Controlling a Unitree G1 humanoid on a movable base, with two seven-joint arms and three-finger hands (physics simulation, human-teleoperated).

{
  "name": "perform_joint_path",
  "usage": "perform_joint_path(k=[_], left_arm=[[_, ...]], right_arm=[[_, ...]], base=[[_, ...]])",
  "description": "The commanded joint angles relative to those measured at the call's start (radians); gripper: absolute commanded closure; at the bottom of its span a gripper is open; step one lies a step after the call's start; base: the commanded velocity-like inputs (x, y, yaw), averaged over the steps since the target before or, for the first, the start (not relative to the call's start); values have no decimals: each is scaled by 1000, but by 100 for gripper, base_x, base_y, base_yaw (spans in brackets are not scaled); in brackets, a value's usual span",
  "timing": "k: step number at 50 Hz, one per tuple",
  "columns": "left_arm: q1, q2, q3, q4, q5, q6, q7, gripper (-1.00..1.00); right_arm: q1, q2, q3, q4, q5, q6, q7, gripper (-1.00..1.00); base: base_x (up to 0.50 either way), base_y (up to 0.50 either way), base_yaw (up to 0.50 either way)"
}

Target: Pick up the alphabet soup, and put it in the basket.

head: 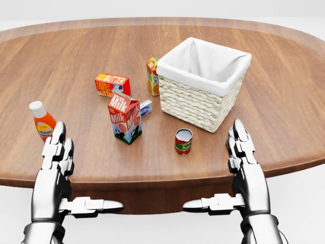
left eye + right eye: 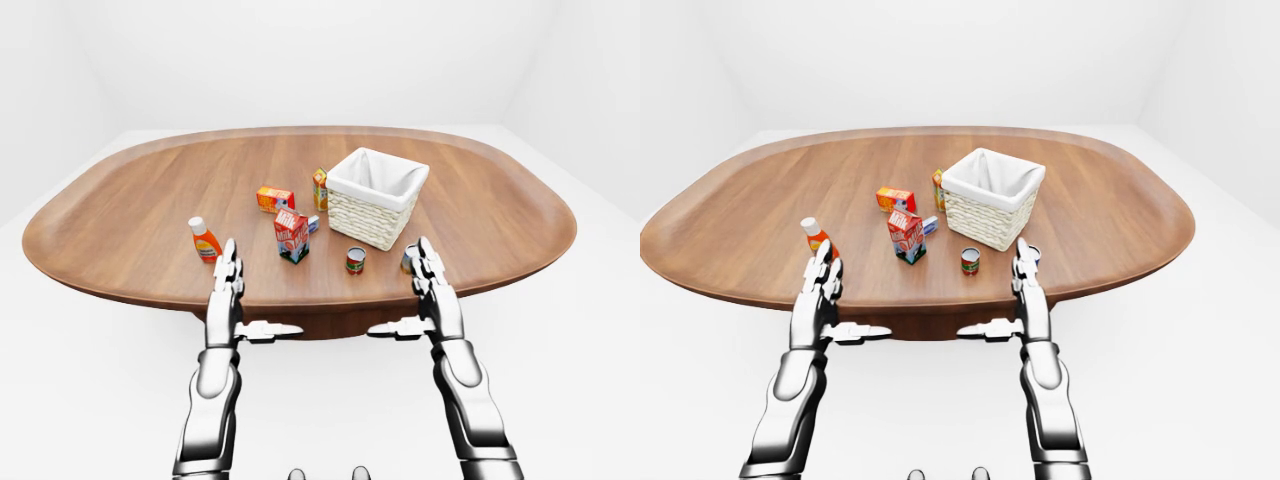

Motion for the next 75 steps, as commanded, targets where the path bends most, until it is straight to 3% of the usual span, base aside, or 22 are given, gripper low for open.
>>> perform_joint_path(k=[1, 10, 22, 44, 59, 73, 75], left_arm=[[38, -3, 1, -126, 8, -21, -6, -100], [55, -5, 6, -194, 17, -21, -5, -100], [63, -7, 19, -237, 1, -21, -6, -100], [70, -9, 30, -278, -18, -21, -2, -100], [70, -9, 28, -266, -19, -21, -4, -100], [73, -9, 27, -269, -17, -21, -5, -100], [67, -8, 30, -253, -19, -21, -6, -100]], right_arm=[[19, 0, -3, -83, -8, -16, 2, -100], [27, 0, -8, -138, -18, -18, -3, -100], [26, -1, -14, -145, -21, -64, -3, -100], [29, 0, -9, -142, -20, -49, 5, -100], [34, 0, -5, -149, -30, -43, 6, -100], [41, 2, 2, -159, -41, -44, 4, -100], [33, -1, 1, -135, -44, -63, 6, -100]], base=[[0, 0, 0], [0, 0, 0], [0, 0, 0], [0, 0, 0], [0, -35, 0], [0, -34, 0], [0, -17, 0]])
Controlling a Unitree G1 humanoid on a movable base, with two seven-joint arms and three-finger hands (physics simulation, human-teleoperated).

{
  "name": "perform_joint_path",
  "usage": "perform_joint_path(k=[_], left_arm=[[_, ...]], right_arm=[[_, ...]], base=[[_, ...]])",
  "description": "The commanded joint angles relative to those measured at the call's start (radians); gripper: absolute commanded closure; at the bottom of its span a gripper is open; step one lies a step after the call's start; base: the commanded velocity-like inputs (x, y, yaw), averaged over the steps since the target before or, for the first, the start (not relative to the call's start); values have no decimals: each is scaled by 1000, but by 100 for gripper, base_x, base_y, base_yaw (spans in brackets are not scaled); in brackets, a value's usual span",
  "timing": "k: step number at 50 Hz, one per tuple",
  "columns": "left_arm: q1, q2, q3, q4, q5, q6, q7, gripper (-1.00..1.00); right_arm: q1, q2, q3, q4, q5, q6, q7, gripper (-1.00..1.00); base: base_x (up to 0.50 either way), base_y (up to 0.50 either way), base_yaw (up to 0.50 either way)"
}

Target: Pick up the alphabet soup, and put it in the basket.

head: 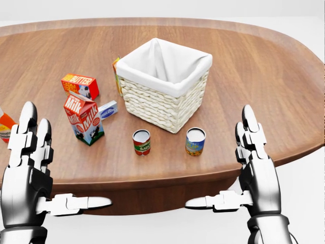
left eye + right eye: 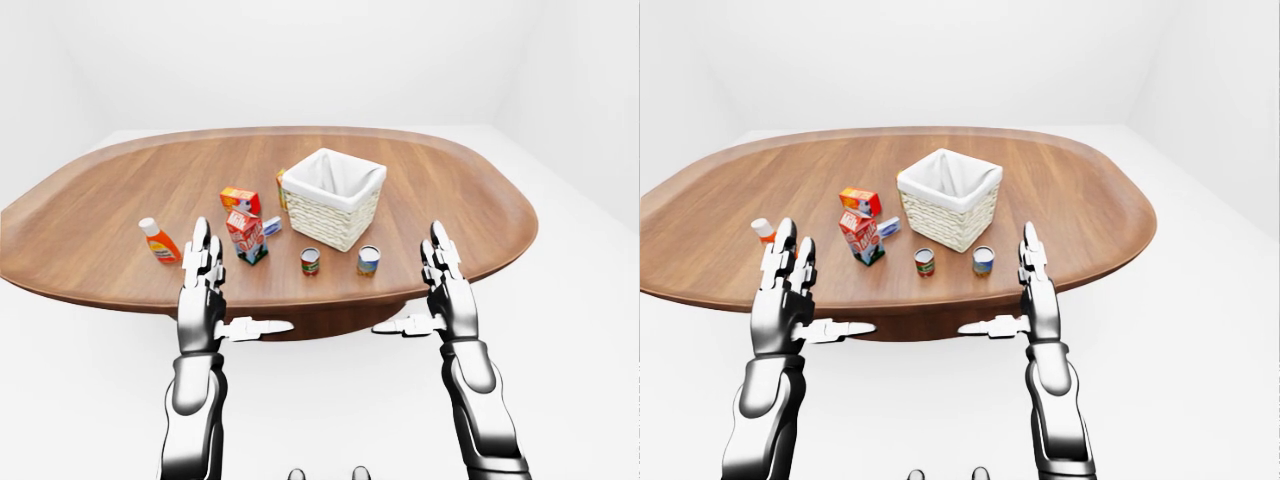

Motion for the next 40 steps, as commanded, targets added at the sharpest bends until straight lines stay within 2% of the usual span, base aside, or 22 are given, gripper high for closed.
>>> perform_joint_path(k=[1, 6, 10, 18, 27, 28, 35, 40], left_arm=[[-2, 1, 2, 8, -1, 0, -1, -100], [-4, 1, 2, 13, 0, 0, -2, -100], [1, 0, -2, 8, 1, 0, -3, -100], [0, 0, -2, 10, 1, 0, -3, -100], [-1, 1, -1, 13, 0, 0, -3, -100], [-1, 1, -2, 16, 1, 0, -3, -100], [1, 1, -3, 12, 1, 0, -4, -100], [2, 1, -3, 13, 1, 0, -5, -100]], right_arm=[[-4, -1, 3, 15, -10, -16, 1, -100], [-8, -2, 1, 24, -14, -18, 2, -100], [0, 0, 6, 6, -25, 4, -2, -100], [5, 2, 9, -5, -30, 12, -5, -100], [3, 1, 9, 2, -33, 5, -5, -100], [0, 0, 8, 13, -32, -4, -5, -100], [-4, -1, 5, 27, -30, -14, -3, -100], [0, -1, 6, 20, -31, -9, -1, -100]], base=[[0, -12, 0], [0, -4, 0], [13, 0, 0], [23, 0, 0], [28, 0, 0], [31, 0, 0], [30, 0, 0], [30, 0, 0]])
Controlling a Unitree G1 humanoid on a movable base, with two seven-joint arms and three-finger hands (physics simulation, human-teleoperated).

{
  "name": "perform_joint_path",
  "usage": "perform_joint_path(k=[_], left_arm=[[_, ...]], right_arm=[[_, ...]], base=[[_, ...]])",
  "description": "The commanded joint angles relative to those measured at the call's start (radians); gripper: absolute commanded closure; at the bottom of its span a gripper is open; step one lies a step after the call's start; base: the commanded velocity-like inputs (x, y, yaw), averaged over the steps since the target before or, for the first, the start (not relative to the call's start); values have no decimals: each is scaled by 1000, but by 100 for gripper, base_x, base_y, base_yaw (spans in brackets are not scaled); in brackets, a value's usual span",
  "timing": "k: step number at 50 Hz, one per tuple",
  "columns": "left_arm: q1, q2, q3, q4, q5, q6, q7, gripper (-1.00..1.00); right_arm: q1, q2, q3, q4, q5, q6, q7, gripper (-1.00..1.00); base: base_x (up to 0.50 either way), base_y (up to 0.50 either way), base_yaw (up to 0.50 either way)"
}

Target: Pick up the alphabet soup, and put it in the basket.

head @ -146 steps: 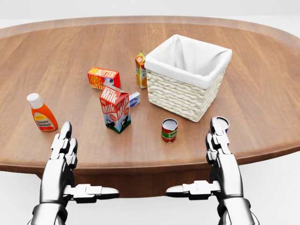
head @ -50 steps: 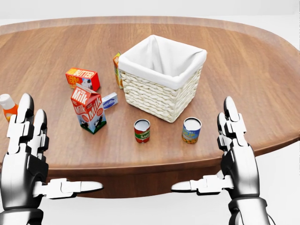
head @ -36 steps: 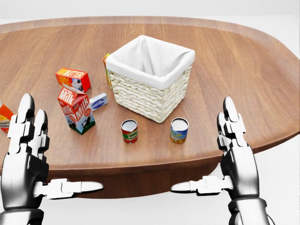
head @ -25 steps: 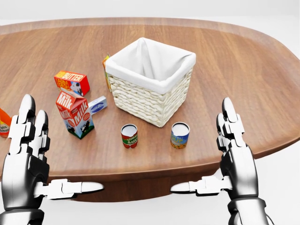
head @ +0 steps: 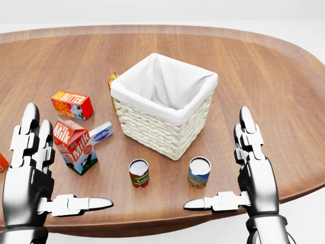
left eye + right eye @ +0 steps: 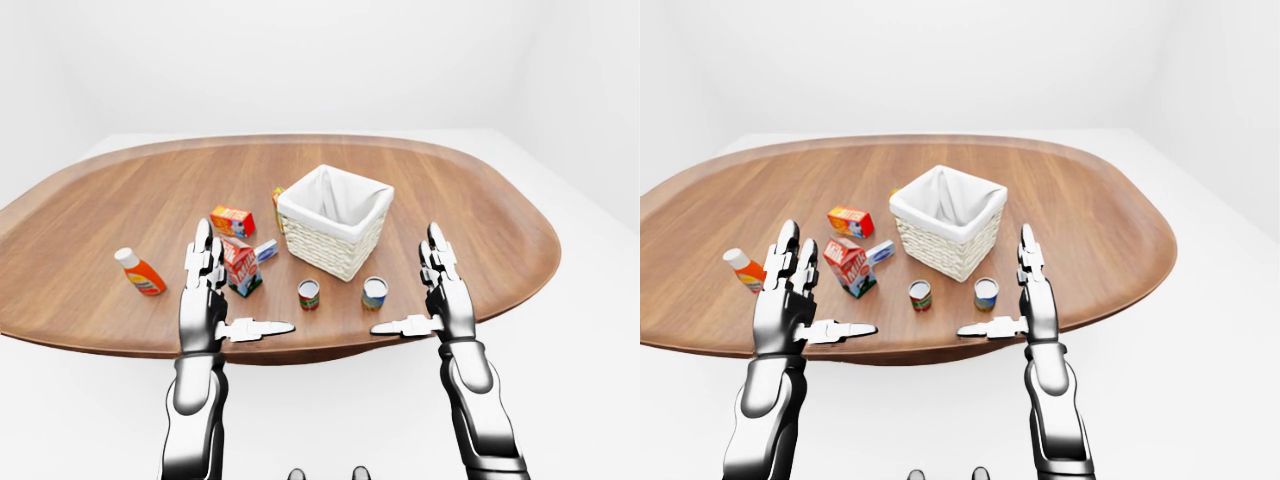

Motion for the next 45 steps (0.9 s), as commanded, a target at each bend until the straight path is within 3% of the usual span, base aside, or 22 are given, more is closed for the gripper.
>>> perform_joint_path(k=[1, 32, 45], left_arm=[[1, 0, 0, 3, 0, 0, -1, -100], [4, -1, -2, -5, 3, 0, -2, -100], [1, -1, -2, 4, 2, 0, 1, -100]], right_arm=[[1, 0, 0, 4, -1, -4, 2, -100], [0, 0, 0, 9, 2, -2, 3, -100], [2, 1, 1, 3, 7, 7, 6, -100]], base=[[30, 0, 0], [30, -1, 0], [24, -16, 0]])
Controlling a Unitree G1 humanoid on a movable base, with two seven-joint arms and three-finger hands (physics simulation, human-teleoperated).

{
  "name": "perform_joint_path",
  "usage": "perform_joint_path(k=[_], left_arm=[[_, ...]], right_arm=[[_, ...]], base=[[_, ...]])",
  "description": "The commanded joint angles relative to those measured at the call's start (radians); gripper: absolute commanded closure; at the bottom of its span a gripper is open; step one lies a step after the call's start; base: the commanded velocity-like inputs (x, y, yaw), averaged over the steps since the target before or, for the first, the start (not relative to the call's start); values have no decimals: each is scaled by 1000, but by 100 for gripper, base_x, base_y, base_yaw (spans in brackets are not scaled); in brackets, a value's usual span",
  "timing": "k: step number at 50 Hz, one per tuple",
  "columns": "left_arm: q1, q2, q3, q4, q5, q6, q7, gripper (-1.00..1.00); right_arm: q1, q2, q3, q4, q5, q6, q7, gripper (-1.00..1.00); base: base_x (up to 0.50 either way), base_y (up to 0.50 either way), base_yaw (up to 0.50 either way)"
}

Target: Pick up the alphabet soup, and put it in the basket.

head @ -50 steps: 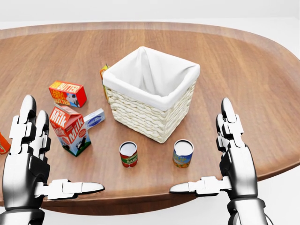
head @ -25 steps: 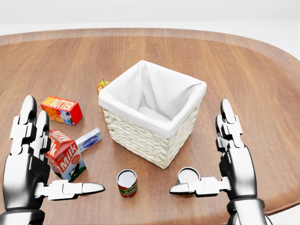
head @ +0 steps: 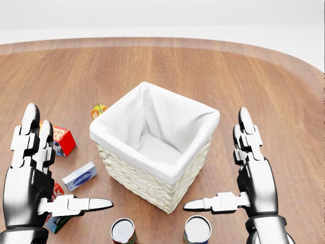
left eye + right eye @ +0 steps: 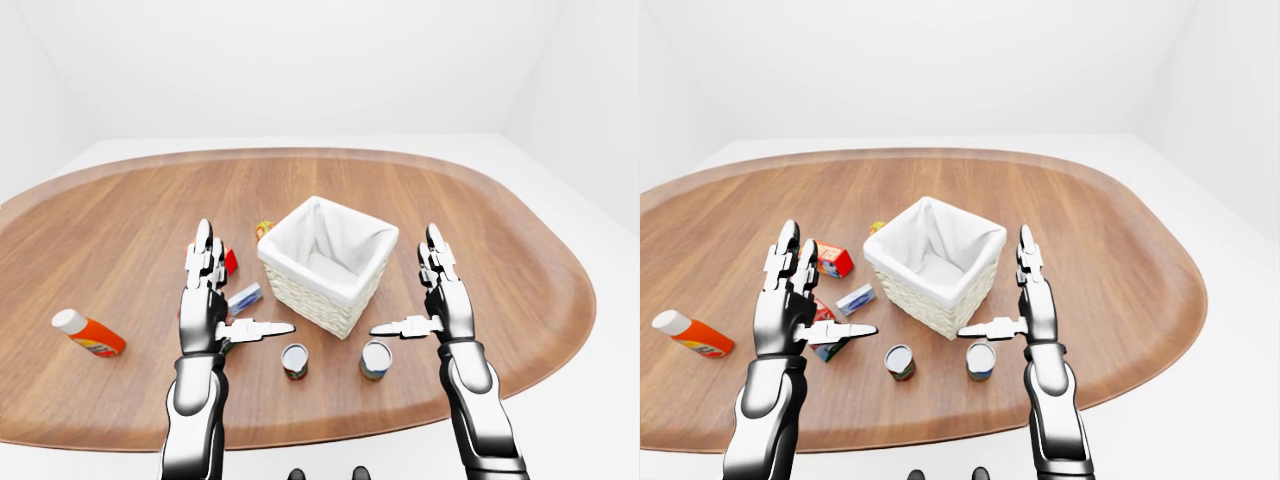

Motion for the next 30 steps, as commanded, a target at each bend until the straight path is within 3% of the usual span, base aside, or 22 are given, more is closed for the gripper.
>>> perform_joint_path(k=[1, 10, 30], left_arm=[[-3, 0, -1, 8, 0, 0, 1, -100], [1, -1, -2, -5, 0, 0, 1, -100], [2, 0, -2, 2, 1, 0, 0, -100]], right_arm=[[0, 0, -1, -1, 5, 6, 1, -100], [3, 0, 2, -8, 16, -11, 13, -100], [6, -4, 14, 21, -56, -15, 8, -100]], base=[[19, -22, 0], [18, -24, 0], [1, 0, 0]])
